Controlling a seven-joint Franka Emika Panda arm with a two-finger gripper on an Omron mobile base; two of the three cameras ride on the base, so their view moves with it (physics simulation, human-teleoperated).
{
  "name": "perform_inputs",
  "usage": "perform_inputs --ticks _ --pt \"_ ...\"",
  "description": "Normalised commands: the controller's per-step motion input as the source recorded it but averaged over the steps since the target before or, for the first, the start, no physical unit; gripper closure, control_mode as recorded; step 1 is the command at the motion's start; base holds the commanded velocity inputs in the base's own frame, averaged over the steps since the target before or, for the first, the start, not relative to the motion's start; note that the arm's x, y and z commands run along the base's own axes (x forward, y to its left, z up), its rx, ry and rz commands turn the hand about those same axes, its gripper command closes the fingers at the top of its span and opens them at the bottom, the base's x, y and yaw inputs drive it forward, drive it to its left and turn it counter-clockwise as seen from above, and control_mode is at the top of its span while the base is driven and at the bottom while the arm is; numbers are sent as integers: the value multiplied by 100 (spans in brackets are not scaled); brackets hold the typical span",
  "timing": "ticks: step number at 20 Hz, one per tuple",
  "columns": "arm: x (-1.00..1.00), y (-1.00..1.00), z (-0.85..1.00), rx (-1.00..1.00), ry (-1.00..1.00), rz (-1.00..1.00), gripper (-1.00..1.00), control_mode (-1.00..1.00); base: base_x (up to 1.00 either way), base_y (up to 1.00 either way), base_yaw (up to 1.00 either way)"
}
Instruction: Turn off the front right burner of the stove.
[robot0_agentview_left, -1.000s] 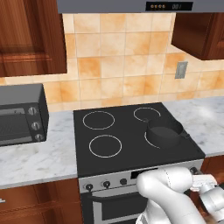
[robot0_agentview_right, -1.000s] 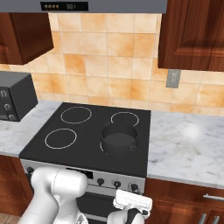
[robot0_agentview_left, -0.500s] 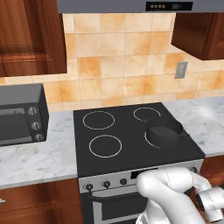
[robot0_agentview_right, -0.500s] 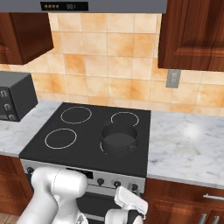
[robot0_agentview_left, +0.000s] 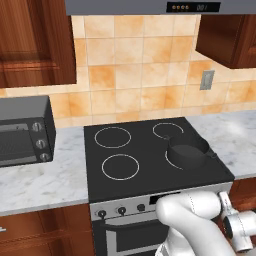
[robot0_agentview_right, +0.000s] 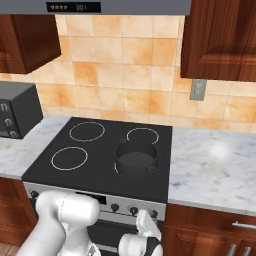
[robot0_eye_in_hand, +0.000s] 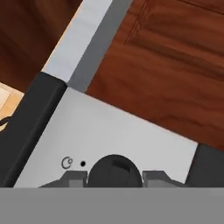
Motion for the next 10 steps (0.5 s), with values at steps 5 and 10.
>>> perform_inputs --ticks 5,10 --pt "0 0 14 50 0 0 100 -100 0 0 0" --pt "0 0 9 53 -2 0 100 -100 0 0 0"
